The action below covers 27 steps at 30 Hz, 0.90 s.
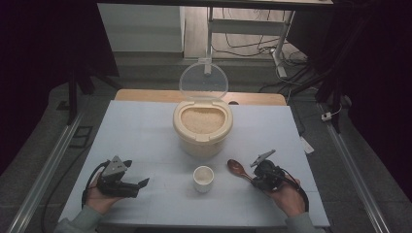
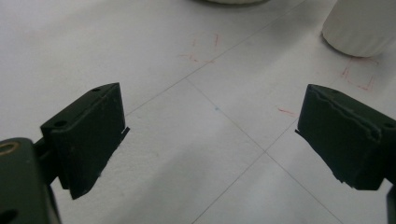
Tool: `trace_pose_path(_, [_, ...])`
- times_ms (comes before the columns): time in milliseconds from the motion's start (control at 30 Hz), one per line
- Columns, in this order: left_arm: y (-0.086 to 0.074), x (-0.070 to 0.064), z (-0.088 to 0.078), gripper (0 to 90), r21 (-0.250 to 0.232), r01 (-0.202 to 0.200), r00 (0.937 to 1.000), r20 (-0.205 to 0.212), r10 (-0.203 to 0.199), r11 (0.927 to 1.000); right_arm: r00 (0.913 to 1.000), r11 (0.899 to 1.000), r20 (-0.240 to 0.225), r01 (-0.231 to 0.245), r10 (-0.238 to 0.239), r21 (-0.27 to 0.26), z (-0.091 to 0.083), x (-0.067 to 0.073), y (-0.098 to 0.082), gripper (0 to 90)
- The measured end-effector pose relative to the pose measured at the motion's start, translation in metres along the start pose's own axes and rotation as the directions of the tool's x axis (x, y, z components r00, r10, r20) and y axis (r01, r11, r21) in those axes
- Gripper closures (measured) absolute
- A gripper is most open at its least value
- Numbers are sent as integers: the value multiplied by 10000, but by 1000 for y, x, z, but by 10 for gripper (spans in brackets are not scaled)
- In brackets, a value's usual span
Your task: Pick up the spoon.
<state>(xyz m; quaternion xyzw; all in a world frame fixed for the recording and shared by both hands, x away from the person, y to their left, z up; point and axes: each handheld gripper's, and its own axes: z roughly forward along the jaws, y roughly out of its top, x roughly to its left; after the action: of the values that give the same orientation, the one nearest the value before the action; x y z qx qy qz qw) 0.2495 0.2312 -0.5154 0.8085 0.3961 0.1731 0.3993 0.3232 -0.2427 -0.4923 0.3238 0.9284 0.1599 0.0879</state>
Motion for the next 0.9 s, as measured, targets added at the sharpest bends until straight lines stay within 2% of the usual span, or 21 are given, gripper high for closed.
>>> trace_pose_path(433, [0, 0, 1, 77, 42, -2, 10000, -15, 2, 10000, 9997, 9953, -184, -195, 179, -946, -20, -5, -3, 801])
trace_pose_path(700, [0, 0, 1, 78, 61, 18, 10000, -22, -18, 10000, 9983, 9840, -437, -454, 384, -1725, -35, -12, -9, 801])
trace_pose_path(900, [0, 0, 2, 78, 86, 9, 10000, -47, -9, 10000, 9980, 9772, -487, -487, 394, -2066, -43, -13, -10, 801])
